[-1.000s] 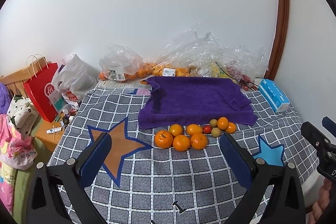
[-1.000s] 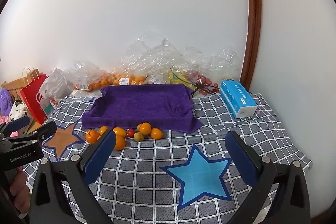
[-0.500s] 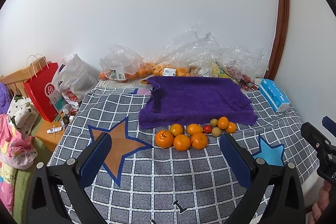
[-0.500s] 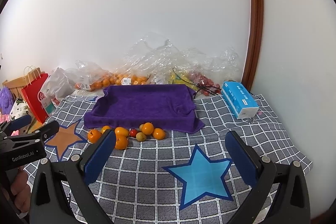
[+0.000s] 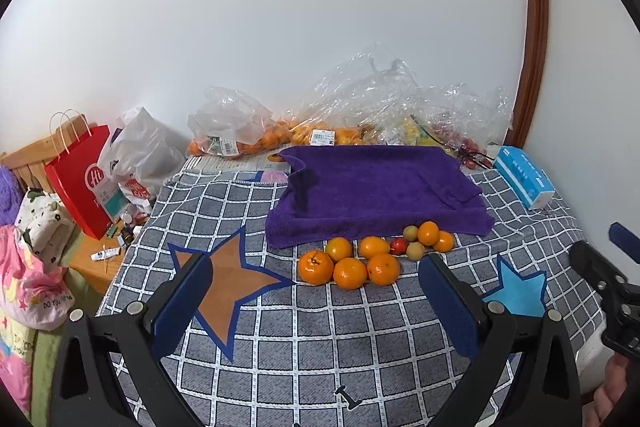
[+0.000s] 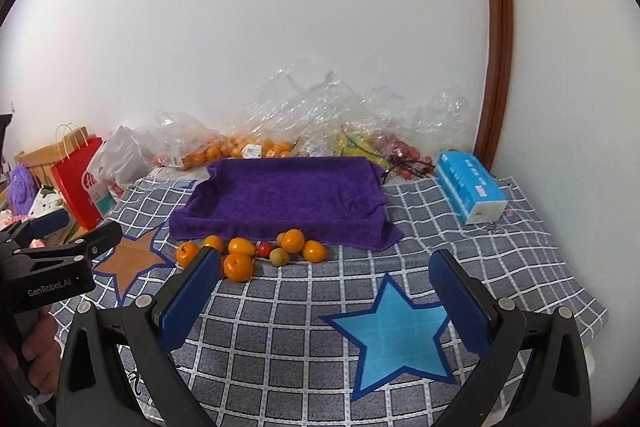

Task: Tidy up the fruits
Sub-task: 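Move both tools toward the row of oranges beside the purple towel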

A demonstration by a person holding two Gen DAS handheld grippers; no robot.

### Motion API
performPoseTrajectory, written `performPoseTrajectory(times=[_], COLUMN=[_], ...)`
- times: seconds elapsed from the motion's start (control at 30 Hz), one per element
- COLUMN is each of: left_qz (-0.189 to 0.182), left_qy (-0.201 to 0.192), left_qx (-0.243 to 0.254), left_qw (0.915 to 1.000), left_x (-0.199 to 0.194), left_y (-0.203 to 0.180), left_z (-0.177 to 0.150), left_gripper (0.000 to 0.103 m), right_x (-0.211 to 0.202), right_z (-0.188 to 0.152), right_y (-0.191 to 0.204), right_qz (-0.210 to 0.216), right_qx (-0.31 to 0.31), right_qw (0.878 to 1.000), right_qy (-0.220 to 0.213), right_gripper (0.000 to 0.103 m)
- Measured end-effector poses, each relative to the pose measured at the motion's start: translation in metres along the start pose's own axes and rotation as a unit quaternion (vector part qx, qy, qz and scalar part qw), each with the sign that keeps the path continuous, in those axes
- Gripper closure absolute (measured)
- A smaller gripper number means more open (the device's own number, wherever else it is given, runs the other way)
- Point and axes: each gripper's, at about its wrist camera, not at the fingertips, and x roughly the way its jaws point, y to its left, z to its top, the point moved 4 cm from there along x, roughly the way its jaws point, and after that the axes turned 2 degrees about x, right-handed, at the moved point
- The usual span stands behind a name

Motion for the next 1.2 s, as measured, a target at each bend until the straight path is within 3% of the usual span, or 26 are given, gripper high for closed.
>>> performPoseTrajectory(times=[0.5,1.0,1.2], left_qz=[-0.001,-0.003,-0.008], left_qy=[0.002,-0.006,-0.006], left_qx=[-0.014,-0.02,-0.026], left_qw=[0.9999,0.9998,0.9996], left_x=[0.007,0.002,0.005], left_y=[0.008,0.016,0.019], left_z=[0.004,-0.001,-0.001], left_gripper=[0.0,0.0,0.0], right_x=[0.003,0.011,0.02], right_z=[-0.002,-0.003,-0.005], right_y=[0.006,0.001,-0.002], right_qz=[0.007,-0.024,-0.008], right_qx=[-0.008,-0.005,0.007], right_qw=[1.0,1.0,1.0], right_qy=[-0.002,0.0,0.009], right_gripper=[0.001,0.0,0.0])
